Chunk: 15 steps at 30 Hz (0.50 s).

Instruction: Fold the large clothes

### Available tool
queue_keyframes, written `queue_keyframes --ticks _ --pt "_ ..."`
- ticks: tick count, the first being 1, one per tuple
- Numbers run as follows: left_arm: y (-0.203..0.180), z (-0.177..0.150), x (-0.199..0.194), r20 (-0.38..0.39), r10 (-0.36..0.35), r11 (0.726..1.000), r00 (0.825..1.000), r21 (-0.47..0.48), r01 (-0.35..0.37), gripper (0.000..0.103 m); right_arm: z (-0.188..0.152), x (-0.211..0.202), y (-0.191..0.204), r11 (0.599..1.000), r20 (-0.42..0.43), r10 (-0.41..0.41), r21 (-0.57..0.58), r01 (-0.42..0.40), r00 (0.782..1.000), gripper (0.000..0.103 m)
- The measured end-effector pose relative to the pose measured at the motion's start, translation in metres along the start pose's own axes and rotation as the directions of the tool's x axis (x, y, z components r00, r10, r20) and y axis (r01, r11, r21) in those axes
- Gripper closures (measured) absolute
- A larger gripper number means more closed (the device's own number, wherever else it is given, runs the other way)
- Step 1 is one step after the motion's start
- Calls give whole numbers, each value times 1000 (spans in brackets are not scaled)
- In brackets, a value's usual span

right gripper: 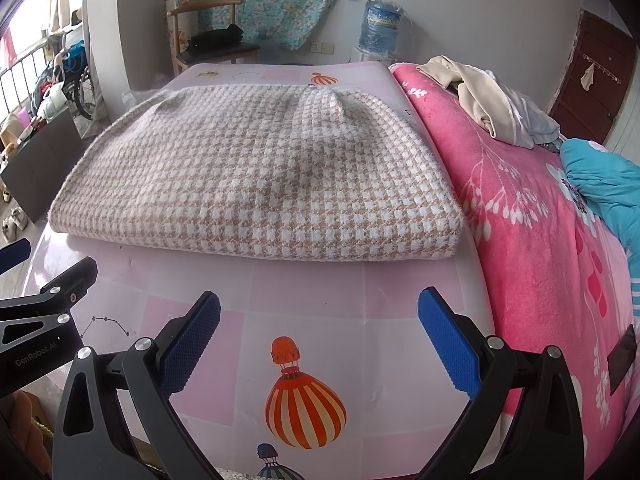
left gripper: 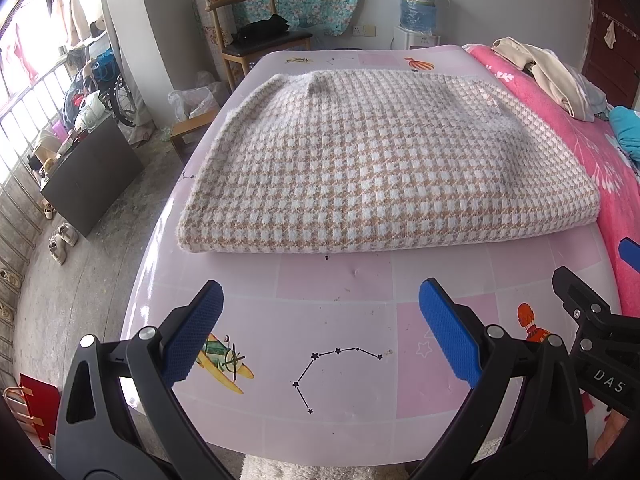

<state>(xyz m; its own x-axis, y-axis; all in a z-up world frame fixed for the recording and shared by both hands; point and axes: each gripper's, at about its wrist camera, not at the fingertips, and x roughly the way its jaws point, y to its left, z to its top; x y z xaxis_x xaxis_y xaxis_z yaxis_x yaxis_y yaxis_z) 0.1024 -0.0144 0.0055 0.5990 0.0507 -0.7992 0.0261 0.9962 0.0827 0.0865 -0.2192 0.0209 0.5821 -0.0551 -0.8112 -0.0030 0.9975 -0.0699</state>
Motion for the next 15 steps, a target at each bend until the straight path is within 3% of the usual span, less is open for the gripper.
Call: queue_keyframes --ticks 15 --pt "0 0 0 1 2 1000 1000 0 -2 8 1 0 1 1000 -1 0 -1 0 1000 6"
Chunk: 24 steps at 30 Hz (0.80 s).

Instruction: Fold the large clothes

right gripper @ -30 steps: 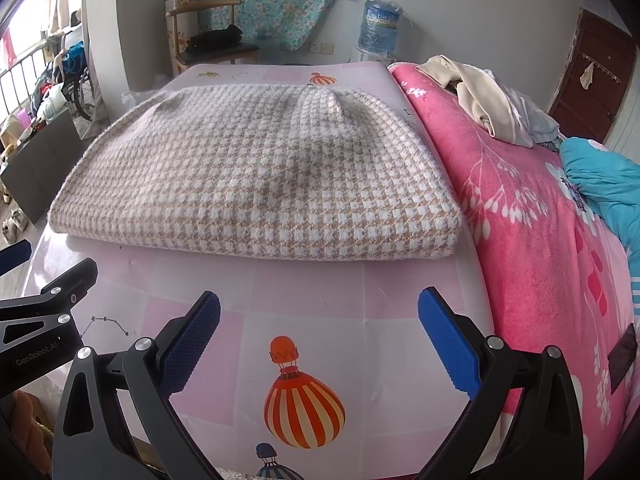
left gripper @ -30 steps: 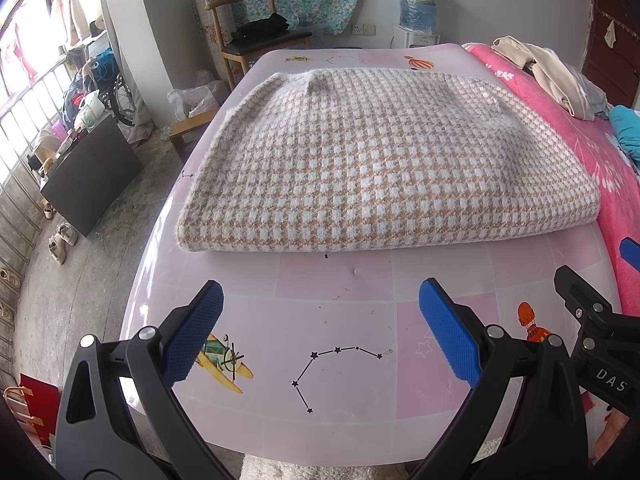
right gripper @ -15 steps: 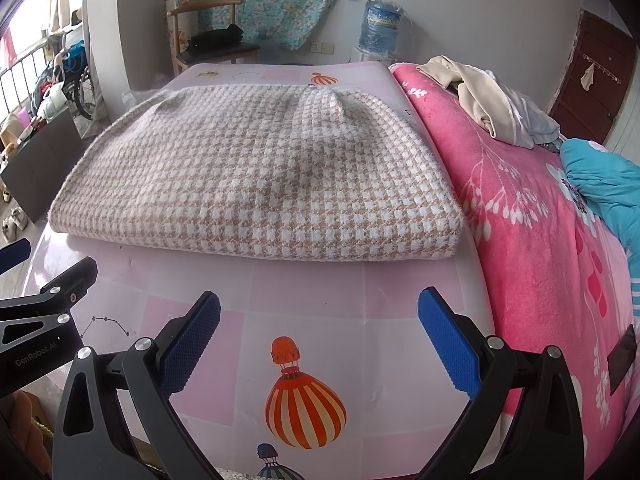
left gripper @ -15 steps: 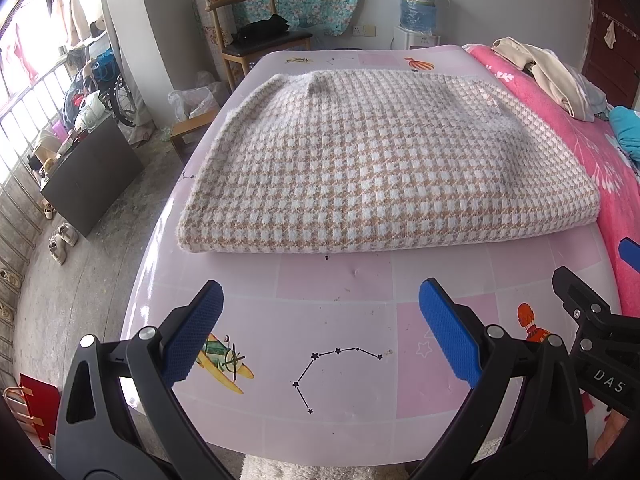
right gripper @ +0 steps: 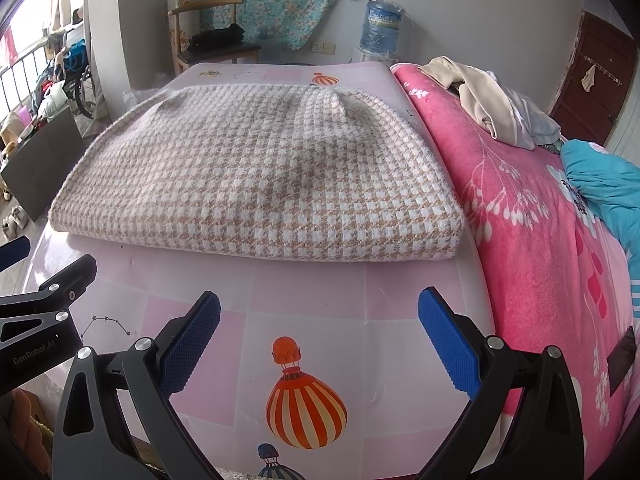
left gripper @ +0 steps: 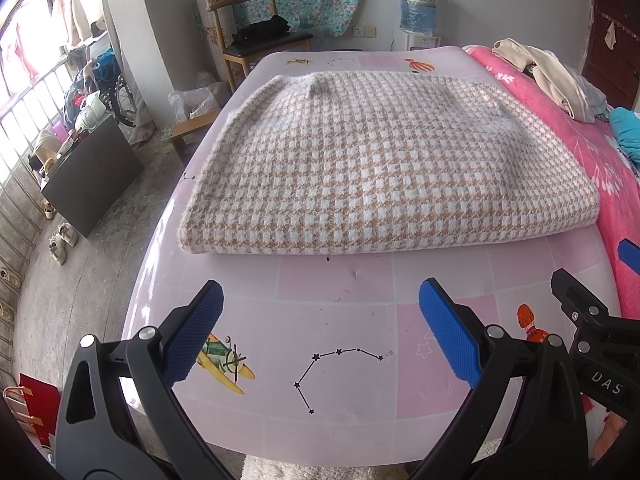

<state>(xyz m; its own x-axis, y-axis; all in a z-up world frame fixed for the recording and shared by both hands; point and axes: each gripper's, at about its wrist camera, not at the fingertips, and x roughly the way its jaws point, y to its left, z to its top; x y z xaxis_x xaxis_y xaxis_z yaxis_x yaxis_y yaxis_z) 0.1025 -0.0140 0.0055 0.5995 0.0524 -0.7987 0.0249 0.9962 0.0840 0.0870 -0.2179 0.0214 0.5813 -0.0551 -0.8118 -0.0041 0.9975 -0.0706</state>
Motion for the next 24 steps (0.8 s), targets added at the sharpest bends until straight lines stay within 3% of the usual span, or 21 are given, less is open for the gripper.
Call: queue_keyframes --ticks 24 --pt "1 1 0 -3 1 1000 1000 -1 -1 8 -1 2 -2 1000 -7 2 -2 -2 1000 6"
